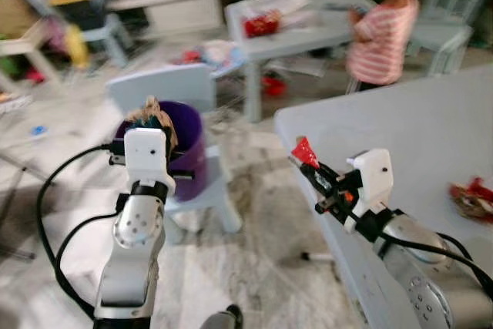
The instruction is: Picking trash to rubbish bin
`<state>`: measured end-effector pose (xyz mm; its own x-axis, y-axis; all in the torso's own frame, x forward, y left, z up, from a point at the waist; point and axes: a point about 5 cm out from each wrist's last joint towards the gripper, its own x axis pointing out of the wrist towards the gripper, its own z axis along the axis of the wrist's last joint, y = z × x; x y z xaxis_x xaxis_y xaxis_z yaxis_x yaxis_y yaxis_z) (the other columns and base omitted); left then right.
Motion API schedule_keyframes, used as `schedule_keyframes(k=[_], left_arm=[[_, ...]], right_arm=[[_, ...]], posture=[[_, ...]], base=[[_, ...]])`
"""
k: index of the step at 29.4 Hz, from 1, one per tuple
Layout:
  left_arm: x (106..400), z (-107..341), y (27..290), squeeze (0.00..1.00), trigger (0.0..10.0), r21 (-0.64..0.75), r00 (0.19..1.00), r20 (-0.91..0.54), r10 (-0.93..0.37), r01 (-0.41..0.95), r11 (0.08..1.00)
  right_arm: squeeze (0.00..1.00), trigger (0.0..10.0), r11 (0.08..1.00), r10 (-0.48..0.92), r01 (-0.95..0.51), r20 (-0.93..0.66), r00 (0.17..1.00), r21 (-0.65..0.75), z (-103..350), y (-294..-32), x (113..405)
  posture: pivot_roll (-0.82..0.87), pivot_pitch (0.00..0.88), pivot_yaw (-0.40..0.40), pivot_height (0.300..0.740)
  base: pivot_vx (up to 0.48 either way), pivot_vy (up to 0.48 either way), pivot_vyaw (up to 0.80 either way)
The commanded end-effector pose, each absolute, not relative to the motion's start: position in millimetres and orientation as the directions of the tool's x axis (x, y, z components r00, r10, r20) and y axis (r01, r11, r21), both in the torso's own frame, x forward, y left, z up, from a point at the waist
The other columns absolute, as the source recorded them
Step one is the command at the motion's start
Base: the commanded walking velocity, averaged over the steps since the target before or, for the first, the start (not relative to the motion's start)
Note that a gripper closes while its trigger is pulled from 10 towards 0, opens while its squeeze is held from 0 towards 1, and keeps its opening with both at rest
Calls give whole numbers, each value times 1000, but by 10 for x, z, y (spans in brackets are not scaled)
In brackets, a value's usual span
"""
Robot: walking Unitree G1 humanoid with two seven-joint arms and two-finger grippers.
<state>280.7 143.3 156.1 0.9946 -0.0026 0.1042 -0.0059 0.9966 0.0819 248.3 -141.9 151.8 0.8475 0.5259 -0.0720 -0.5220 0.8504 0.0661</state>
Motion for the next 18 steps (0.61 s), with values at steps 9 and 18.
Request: schedule_keyframes(k=[9, 18], left_arm=[[2822, 1540, 1507, 0, 0, 87, 997, 77, 17, -24, 996], [2824, 1527, 1497, 0, 0, 69, 998, 63, 15, -20, 997]], right_arm=[[0, 0, 841, 539, -536, -50, 841, 71, 1552, -1384, 2489], [0, 0, 841, 540, -537, -51, 840, 71, 1555, -1386, 2475]], posture=[[13, 139, 52, 740], [6, 144, 52, 740]], base=[[0, 0, 800], [0, 0, 800]])
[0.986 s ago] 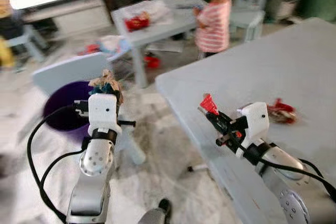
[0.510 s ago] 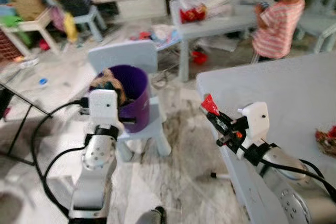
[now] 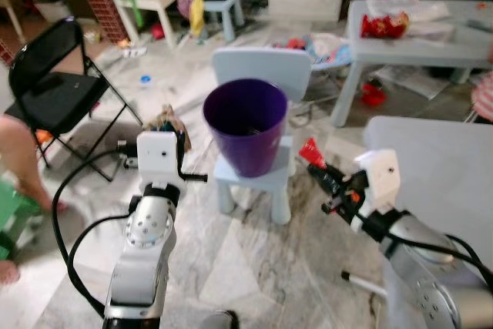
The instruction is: Picking trash to rubbish bin
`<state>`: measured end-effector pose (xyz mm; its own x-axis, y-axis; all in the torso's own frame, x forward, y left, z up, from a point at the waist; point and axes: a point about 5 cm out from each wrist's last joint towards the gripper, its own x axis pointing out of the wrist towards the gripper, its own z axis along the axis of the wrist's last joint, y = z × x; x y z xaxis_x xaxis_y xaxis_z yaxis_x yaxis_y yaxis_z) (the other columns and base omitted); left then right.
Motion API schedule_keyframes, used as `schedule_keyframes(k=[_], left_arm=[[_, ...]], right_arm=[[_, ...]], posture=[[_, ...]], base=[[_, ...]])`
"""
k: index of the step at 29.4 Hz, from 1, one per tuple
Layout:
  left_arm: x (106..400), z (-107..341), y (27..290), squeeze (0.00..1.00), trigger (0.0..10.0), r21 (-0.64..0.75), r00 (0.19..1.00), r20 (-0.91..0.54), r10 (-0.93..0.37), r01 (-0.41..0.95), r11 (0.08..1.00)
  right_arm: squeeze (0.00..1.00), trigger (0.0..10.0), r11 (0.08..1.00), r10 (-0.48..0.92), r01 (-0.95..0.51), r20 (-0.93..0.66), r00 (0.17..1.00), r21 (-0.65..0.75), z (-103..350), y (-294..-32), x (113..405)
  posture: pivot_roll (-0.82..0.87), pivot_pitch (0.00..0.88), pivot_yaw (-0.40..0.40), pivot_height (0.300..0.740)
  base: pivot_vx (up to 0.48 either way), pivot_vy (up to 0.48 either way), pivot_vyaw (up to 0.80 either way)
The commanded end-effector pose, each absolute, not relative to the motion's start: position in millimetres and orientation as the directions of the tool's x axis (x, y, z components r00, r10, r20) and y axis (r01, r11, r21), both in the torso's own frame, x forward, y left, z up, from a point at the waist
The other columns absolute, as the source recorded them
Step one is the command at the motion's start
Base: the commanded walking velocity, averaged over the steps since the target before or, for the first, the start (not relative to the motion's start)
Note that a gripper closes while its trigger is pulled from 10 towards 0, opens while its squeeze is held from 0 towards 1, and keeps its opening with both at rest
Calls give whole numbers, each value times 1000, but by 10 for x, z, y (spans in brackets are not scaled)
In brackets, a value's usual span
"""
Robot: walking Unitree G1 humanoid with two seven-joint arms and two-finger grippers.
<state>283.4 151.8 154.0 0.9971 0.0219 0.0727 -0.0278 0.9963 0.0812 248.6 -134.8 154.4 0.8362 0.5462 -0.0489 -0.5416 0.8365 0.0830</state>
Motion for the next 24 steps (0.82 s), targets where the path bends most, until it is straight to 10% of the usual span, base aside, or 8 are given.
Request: schedule_keyframes(k=[1, 11, 24], left_arm=[[2825, 1525, 1490, 0, 0, 66, 998, 62, 13, -18, 998], [2846, 1548, 1432, 0, 0, 12, 997, 72, -38, 37, 999], [2867, 1576, 1392, 0, 0, -13, 994, 88, -68, 70, 997]], right_arm=[[0, 0, 841, 541, -537, -52, 840, 70, 1554, -1388, 2474], [0, 0, 858, 510, -507, -24, 860, 86, 1608, -1430, 2517], [0, 0, 873, 480, -480, 25, 877, 82, 1681, -1464, 2554]], posture=[[4, 144, 51, 740], [2, 144, 46, 740], [-2, 138, 43, 740]], base=[[0, 0, 800], [0, 0, 261], [414, 0, 0]])
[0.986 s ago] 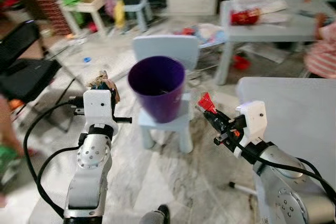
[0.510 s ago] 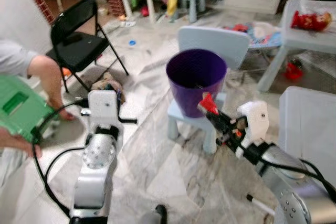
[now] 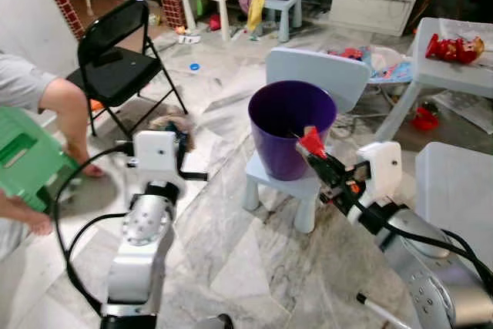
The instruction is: Picking trash to rubbish bin
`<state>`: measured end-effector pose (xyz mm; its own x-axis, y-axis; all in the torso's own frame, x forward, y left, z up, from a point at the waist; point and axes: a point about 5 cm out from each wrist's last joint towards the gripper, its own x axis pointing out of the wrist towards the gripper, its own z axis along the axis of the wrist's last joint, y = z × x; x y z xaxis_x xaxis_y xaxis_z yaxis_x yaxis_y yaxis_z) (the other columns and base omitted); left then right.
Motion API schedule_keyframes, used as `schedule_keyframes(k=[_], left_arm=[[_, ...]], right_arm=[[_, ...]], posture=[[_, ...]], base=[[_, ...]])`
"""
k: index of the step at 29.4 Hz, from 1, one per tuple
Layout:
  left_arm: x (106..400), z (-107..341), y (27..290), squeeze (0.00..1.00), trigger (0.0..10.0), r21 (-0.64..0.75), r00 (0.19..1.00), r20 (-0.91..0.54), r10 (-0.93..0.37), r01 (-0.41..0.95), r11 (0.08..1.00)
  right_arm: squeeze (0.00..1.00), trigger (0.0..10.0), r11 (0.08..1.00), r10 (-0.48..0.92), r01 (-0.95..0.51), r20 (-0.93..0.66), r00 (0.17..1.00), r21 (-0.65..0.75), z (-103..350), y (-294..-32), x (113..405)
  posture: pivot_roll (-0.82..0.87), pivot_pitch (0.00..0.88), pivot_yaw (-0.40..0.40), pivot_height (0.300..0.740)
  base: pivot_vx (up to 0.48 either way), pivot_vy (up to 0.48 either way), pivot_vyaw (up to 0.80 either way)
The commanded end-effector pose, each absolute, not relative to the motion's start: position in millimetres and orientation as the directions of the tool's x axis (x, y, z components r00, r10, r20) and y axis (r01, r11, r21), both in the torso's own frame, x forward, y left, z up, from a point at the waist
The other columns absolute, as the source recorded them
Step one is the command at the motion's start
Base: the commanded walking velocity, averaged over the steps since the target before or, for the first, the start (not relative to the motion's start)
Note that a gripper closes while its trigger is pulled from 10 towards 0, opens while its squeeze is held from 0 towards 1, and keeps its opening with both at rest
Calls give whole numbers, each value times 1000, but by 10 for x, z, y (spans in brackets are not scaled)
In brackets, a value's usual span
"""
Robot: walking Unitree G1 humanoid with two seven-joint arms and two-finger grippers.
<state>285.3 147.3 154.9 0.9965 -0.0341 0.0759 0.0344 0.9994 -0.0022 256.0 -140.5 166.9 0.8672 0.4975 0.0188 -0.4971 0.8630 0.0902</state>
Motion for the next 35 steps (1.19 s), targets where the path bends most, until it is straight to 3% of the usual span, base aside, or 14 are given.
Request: schedule_keyframes(k=[1, 8, 13, 28, 35], left_arm=[[2871, 1575, 1392, 0, 0, -14, 994, 88, -69, 70, 997], [2873, 1574, 1389, 0, 0, -19, 993, 88, -72, 74, 997], [2873, 1571, 1381, 0, 0, -25, 993, 89, -73, 76, 997], [2875, 1559, 1354, 0, 0, -35, 993, 90, -76, 79, 996], [2881, 1542, 1336, 0, 0, -48, 993, 88, -80, 85, 995]], right_arm=[[0, 0, 876, 474, -475, 30, 880, 81, 1687, -1470, 2562], [0, 0, 892, 442, -444, 34, 896, 85, 1700, -1506, 2597], [0, 0, 895, 435, -436, 37, 900, 90, 1700, -1517, 2606], [0, 0, 895, 437, -439, 46, 898, 82, 1710, -1534, 2606], [0, 0, 894, 438, -441, 50, 897, 81, 1715, -1529, 2608]], posture=[[-2, 137, 43, 740], [-2, 134, 45, 740], [-3, 131, 44, 740], [-5, 129, 40, 740], [-4, 130, 38, 740]], base=[[465, 0, 0], [460, 0, 0], [461, 0, -800], [454, 0, 0], [97, 0, 0]])
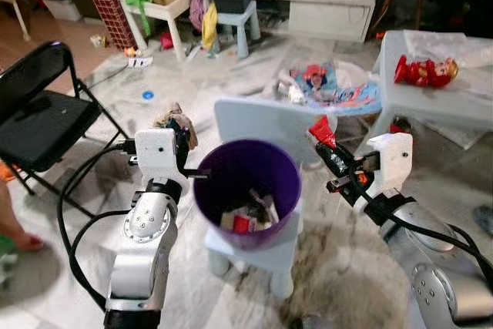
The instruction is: Picking trash to rubbish bin
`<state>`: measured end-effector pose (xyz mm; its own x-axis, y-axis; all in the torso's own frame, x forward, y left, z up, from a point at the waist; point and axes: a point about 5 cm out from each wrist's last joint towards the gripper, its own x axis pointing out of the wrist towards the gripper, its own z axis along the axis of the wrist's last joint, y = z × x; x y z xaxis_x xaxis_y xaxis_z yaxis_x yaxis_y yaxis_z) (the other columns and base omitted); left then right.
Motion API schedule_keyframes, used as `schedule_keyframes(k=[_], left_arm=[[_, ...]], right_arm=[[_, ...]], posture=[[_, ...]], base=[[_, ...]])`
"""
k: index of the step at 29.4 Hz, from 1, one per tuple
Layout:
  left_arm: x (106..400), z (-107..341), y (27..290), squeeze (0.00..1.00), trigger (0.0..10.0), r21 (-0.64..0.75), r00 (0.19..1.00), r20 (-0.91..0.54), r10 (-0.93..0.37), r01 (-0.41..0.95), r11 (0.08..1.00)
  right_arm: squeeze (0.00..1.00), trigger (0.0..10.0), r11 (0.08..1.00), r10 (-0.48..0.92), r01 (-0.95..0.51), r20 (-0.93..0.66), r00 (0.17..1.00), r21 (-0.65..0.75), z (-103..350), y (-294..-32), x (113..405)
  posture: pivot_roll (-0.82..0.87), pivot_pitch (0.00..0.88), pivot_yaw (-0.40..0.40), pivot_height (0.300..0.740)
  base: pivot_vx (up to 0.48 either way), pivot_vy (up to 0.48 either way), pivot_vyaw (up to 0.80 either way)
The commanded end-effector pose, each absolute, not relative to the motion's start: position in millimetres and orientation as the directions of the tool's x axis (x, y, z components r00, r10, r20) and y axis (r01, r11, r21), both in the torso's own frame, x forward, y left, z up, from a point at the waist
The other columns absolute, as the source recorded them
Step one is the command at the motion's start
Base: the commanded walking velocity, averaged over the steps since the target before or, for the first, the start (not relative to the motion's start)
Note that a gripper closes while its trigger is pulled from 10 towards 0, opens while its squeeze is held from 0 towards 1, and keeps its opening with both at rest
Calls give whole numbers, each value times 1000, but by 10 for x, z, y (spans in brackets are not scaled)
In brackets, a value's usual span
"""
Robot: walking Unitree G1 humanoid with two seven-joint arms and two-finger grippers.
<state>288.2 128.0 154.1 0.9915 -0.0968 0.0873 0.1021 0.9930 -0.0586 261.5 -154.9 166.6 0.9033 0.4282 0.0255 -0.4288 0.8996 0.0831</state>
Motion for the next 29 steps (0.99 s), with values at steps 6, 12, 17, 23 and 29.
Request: schedule_keyframes(k=[6, 12, 17, 23, 29], left_arm=[[2943, 1470, 1304, 0, 0, -60, 994, 37, -100, 102, 993], [2982, 1285, 1327, 0, 0, -135, 996, -73, -59, 49, 990], [3012, 1169, 1302, 0, 0, -165, 989, -135, -61, 38, 986], [2989, 1231, 1317, 0, 0, -157, 992, -108, -67, 49, 986], [2958, 1283, 1349, 0, 0, -147, 994, -87, -69, 56, 988]], right_arm=[[0, 0, 895, 437, -440, 54, 898, 77, 1734, -1537, 2614], [0, 0, 898, 430, -433, 54, 901, 79, 1741, -1556, 2605], [0, 0, 913, 401, -404, 49, 915, 62, 1755, -1599, 2601], [0, 0, 940, 338, -338, -2, 941, 36, 1609, -1510, 2737], [0, 0, 937, 349, -350, -69, 935, -3, 1390, -1318, 2841]], posture=[[-10, 130, 31, 740], [-22, 133, 26, 740], [-38, 139, 20, 740], [-23, 148, 16, 740], [20, 153, 0, 740]], base=[[0, 0, 0], [0, 0, 0], [0, 0, 0], [0, 0, 0], [0, 0, 0]])
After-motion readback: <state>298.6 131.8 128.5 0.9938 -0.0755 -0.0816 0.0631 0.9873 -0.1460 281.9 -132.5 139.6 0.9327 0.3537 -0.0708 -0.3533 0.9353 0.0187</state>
